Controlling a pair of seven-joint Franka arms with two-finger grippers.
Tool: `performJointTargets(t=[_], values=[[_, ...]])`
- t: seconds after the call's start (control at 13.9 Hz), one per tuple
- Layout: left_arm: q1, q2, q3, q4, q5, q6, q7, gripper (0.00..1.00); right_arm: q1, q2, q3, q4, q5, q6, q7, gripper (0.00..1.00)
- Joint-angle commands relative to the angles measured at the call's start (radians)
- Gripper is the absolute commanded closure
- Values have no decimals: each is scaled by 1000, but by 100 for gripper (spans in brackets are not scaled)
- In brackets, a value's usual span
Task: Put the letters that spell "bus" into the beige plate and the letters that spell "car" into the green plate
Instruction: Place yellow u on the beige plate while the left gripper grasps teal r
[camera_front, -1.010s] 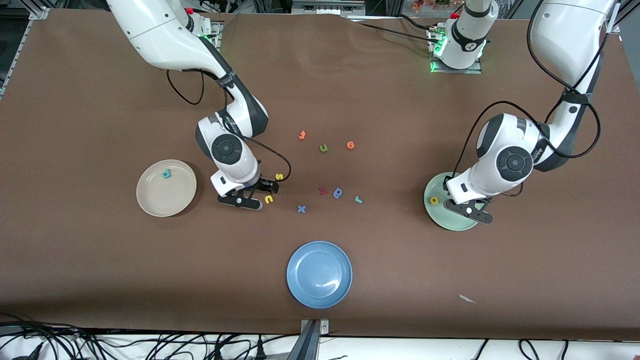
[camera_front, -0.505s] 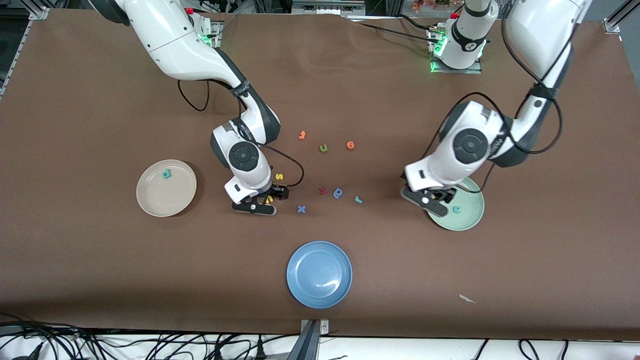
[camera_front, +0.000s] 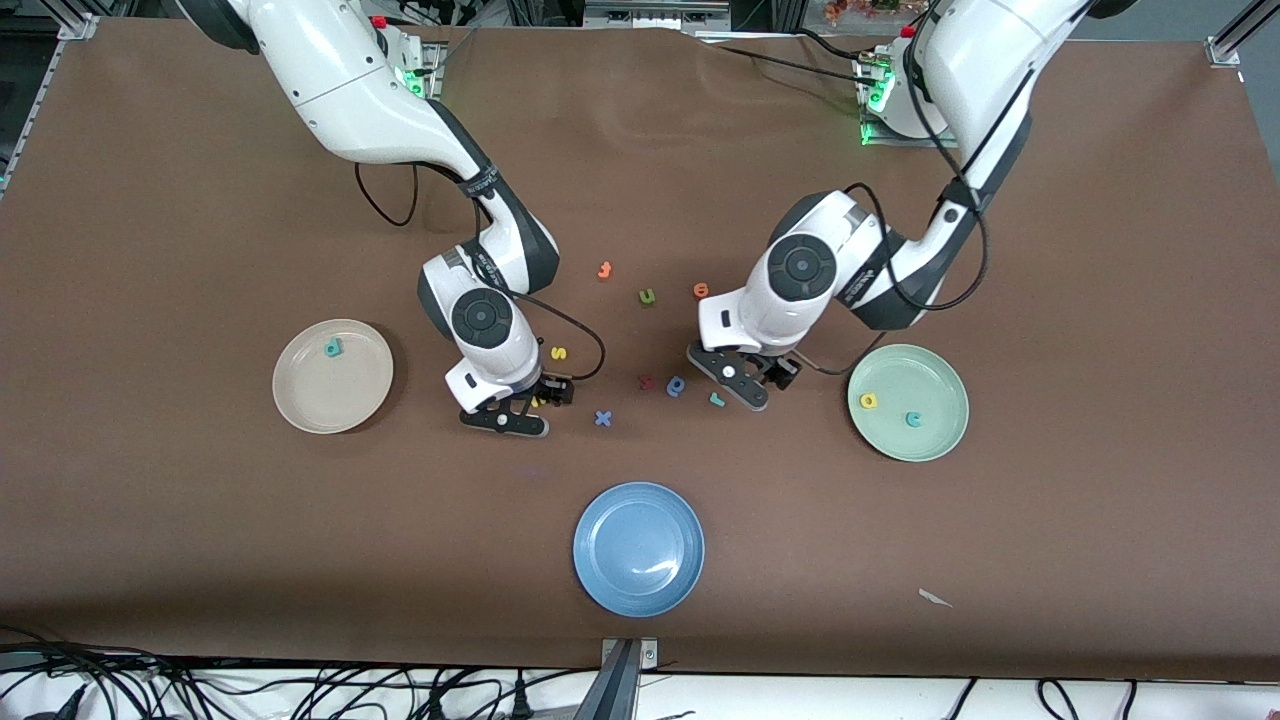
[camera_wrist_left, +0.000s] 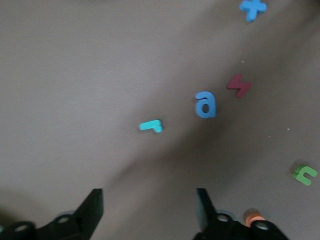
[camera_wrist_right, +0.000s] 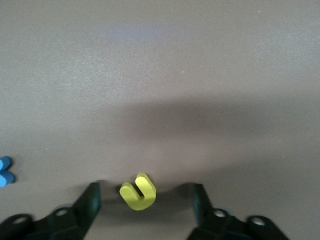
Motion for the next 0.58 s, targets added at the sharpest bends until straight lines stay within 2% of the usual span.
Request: performJointTargets(t=[0.0, 0.22, 0.5], values=[[-20, 78, 9, 67, 28, 36, 0, 33, 10, 12, -11, 29, 23, -12, -14, 32], [-22, 113, 14, 67, 29, 119, 5, 31, 7, 13, -11, 29, 25, -9, -14, 44], [-20, 150, 22, 82, 120, 146, 3, 31, 8, 12, -11, 27, 58, -9, -14, 63]])
